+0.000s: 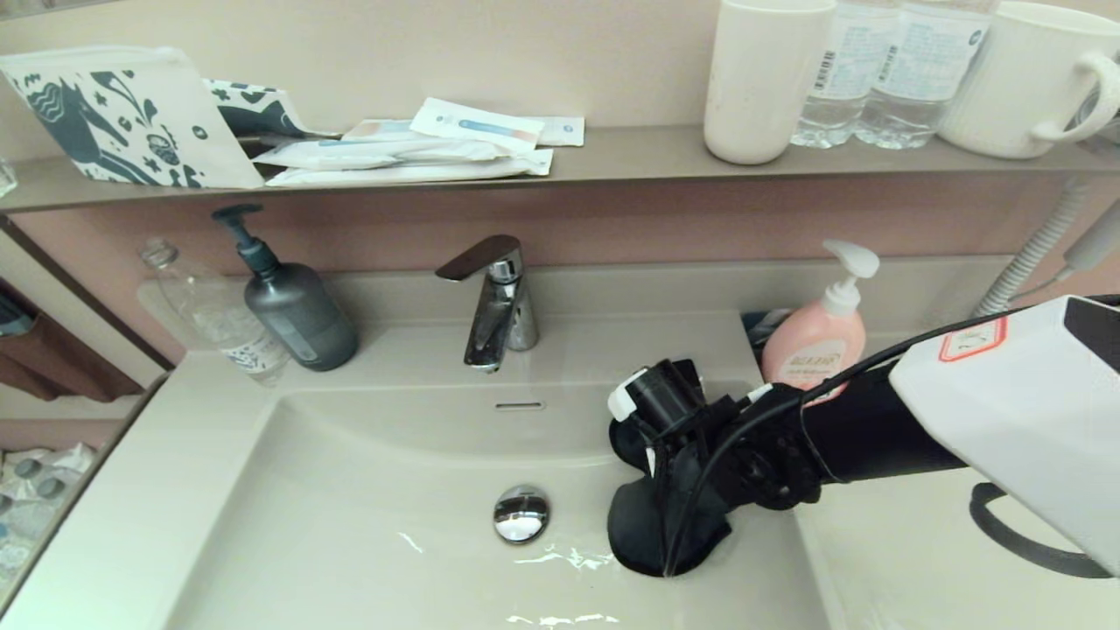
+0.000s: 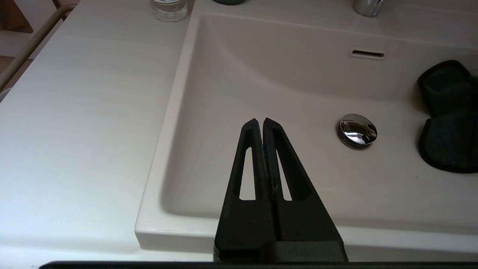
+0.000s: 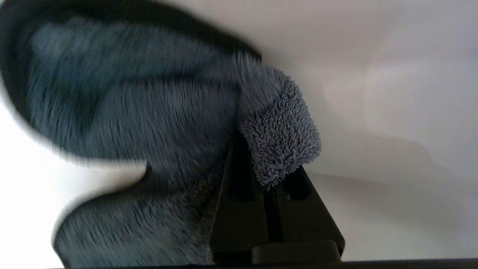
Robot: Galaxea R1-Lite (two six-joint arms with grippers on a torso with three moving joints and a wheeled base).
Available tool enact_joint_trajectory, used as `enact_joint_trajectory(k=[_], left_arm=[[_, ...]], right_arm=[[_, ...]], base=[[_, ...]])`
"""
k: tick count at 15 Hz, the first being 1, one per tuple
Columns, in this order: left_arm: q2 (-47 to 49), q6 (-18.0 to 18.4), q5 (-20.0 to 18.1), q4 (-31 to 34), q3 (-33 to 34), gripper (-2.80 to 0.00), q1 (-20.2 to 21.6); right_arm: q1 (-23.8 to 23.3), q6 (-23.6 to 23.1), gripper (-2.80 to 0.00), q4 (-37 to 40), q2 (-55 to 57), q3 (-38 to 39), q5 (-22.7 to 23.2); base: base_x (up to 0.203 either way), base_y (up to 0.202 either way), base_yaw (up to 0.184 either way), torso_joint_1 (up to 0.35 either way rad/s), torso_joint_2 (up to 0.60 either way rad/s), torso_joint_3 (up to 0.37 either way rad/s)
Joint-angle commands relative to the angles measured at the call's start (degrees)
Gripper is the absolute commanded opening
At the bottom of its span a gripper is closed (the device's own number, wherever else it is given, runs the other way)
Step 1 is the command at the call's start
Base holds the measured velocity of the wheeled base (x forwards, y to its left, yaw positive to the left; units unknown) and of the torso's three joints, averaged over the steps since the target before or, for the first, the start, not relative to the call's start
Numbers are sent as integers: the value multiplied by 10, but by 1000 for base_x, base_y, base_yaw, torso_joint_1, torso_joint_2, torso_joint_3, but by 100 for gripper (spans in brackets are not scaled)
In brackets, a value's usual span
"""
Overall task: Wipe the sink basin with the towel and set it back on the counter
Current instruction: Wipe the sink
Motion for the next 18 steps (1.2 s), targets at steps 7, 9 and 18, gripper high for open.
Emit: enact_joint_trajectory(k=[7,9,18], left_arm=[[1,-1,0,0,0,-280,0],[1,-1,0,0,0,-280,0],[1,-1,0,0,0,-280,0]], right_arm=[[17,68,-280,-32,147,-121,65],[28,71,-280,-32,180,-167,67],[98,53,-280,-50,265,-323,138]], base=[[0,0,0,0,0,0],[0,0,0,0,0,0],[0,0,0,0,0,0]])
